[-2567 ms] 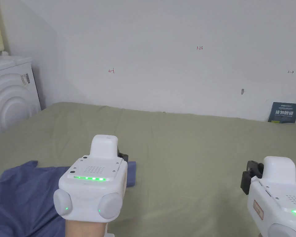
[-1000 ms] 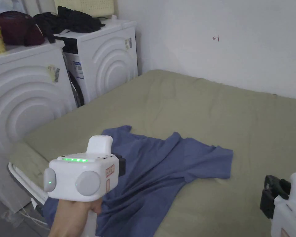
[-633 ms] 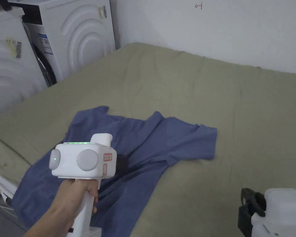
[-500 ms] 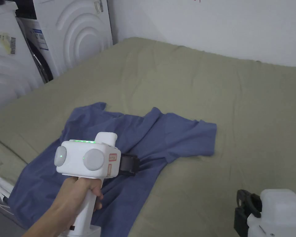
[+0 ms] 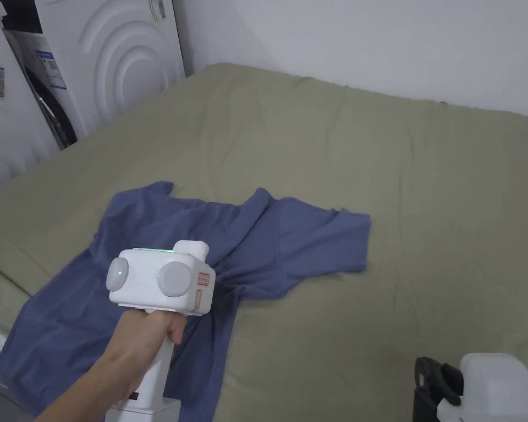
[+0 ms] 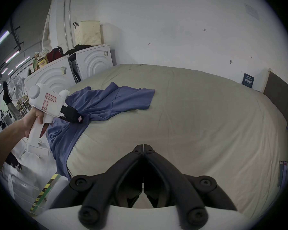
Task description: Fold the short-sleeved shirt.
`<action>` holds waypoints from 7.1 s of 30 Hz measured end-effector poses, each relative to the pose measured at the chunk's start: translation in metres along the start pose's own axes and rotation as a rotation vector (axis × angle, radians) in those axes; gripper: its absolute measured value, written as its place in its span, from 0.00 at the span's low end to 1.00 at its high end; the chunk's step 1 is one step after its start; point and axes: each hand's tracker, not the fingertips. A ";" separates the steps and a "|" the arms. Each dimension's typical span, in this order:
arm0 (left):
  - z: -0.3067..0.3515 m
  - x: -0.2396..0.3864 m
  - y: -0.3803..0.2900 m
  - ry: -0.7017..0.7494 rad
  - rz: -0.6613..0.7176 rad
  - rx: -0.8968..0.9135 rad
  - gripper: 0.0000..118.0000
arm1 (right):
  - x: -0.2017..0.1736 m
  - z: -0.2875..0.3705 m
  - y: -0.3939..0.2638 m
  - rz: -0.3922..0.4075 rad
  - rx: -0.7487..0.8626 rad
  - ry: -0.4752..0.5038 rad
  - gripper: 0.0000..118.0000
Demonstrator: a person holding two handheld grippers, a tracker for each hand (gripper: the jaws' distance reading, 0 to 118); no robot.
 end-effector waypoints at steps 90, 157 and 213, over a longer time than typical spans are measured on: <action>0.077 0.162 -0.084 -0.195 -0.234 0.041 1.00 | 0.111 0.190 -0.067 -0.221 0.190 -0.377 0.01; 0.026 0.192 -0.089 -0.333 -0.299 -0.056 0.00 | 0.288 -0.134 0.141 0.043 -0.330 -0.218 0.04; 0.254 0.231 0.266 0.120 -0.139 0.714 0.00 | 0.428 0.243 0.262 -0.318 0.348 -0.661 0.04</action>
